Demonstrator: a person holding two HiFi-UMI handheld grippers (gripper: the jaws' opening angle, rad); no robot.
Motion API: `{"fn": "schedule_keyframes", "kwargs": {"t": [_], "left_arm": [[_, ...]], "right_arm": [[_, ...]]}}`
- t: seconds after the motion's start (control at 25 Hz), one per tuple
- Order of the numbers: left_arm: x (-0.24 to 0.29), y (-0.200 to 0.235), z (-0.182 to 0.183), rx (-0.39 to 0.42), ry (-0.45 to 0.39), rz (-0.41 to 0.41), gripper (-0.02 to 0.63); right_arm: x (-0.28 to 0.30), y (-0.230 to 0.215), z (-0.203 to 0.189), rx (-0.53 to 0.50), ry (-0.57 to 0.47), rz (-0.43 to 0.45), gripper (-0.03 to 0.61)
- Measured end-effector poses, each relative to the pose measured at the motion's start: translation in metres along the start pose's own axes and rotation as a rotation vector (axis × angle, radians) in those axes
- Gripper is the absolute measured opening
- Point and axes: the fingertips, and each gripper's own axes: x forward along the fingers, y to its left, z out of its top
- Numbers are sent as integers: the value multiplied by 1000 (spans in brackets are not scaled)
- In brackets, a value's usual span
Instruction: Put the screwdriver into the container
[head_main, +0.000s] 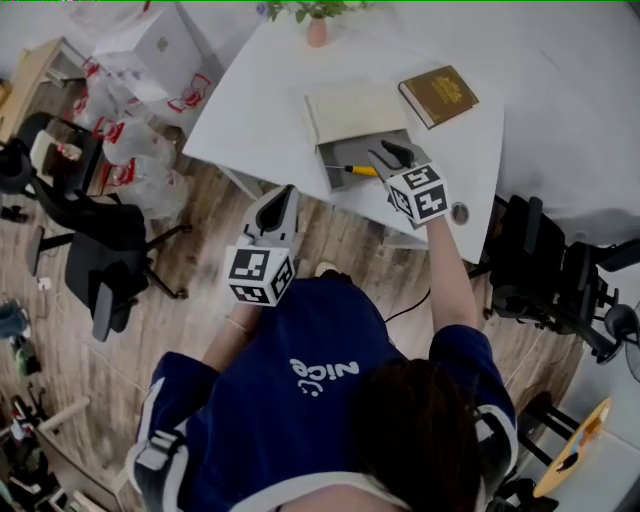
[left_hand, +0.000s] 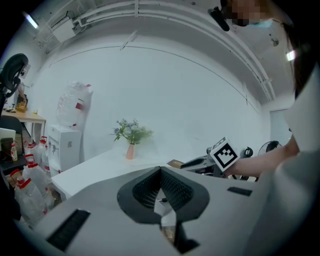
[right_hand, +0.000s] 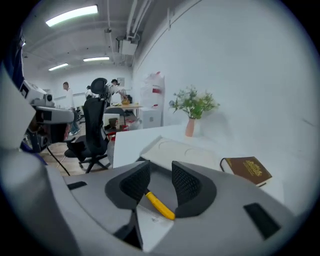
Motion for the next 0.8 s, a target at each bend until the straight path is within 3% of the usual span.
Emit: {"fn": "schedule_keyframes", "kwargs": {"t": [0.2,0.52,0.8], "left_arm": [[-2,-12,-2,8,7,-78,17],[-7,-33,5,26,-2,-213,17],[-6,-63,17,59,-21,-338,17]], "right_arm": [[-47,7,25,74,-148,-120,152],[-114,44,42,112,-270,-278,152],[-166,72,25,213,-335,-435,152]]}}
